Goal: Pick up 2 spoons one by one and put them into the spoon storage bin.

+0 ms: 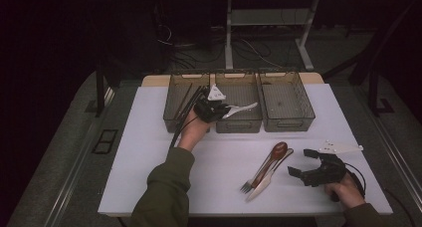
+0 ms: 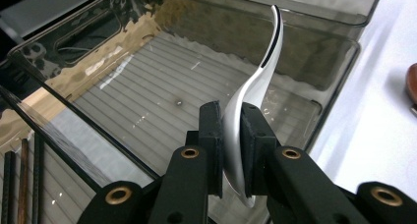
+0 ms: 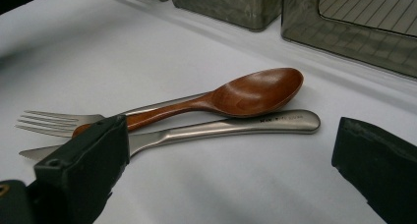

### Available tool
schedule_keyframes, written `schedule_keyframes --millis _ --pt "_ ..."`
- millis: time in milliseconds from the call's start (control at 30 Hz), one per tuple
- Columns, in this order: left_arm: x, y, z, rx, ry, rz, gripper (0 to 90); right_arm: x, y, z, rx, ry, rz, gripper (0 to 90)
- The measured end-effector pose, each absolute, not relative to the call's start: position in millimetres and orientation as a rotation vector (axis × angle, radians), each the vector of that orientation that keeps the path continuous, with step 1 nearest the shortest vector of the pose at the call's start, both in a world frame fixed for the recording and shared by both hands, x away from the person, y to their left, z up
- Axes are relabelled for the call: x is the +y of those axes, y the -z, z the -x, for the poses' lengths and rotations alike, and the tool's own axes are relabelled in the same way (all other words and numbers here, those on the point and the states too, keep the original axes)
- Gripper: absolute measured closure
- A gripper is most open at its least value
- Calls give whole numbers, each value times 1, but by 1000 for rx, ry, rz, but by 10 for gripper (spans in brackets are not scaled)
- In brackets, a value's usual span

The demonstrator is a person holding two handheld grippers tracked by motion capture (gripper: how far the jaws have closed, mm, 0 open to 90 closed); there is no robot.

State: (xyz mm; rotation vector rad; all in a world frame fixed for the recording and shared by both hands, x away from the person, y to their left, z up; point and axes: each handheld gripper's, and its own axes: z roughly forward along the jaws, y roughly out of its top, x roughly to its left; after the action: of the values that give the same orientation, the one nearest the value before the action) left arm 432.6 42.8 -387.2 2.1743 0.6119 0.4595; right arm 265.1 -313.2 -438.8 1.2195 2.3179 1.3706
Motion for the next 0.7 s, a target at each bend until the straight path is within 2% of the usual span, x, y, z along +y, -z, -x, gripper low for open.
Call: schedule_keyframes --millis 267,700 --pt "40 393 -438 623 -438 -2219 792 -314 439 -265 2317 -1372 -1215 8" --pt "39 389 -438 654 -413 -2141 647 -314 439 -265 2316 -1374 -1210 8"
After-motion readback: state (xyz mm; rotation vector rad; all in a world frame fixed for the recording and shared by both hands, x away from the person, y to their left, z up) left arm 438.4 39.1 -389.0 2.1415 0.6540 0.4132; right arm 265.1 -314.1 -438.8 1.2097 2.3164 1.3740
